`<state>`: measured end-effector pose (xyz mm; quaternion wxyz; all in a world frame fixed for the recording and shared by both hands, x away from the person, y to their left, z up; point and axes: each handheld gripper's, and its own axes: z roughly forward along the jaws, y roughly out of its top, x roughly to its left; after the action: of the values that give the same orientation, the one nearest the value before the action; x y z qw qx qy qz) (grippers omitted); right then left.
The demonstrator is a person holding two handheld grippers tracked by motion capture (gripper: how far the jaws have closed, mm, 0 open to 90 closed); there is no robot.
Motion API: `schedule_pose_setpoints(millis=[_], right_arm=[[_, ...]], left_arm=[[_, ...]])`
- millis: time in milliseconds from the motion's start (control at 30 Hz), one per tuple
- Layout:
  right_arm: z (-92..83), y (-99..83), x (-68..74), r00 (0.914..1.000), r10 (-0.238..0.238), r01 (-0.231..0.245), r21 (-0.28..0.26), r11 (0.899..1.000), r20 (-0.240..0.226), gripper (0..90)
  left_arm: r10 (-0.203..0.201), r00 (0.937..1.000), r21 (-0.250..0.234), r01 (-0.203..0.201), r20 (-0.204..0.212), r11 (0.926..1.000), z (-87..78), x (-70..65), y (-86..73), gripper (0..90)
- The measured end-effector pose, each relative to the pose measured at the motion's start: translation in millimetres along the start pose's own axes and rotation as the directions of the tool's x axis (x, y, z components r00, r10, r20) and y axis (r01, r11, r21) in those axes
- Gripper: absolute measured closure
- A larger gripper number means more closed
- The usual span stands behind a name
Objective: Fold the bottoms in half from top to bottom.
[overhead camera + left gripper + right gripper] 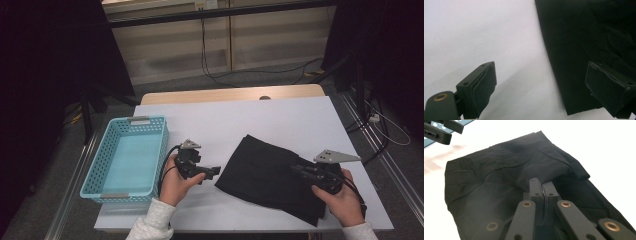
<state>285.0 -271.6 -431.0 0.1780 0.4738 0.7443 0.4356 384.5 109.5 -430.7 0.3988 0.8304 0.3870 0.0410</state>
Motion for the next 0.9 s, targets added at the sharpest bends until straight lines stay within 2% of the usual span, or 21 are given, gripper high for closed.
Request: schedule_pose_setpoints(millis=[233,900], right_arm=[[-2.8,-1.4,-0.4,1.0,0.002,-0.002,0.003,1.0,0.003,88.8],[-13.8,-7.5,-3.9,0.9997,0.013,-0.013,0.003,1.0,0.022,88.8]], left_arm=[[0.013,0.9999,0.011,-0.013,0.003,0.9999,0.8,-0.5,0.1,9.9],[0.016,0.9998,0.01,-0.016,0.009,0.9998,4.6,-3.1,2.6,9.5]])
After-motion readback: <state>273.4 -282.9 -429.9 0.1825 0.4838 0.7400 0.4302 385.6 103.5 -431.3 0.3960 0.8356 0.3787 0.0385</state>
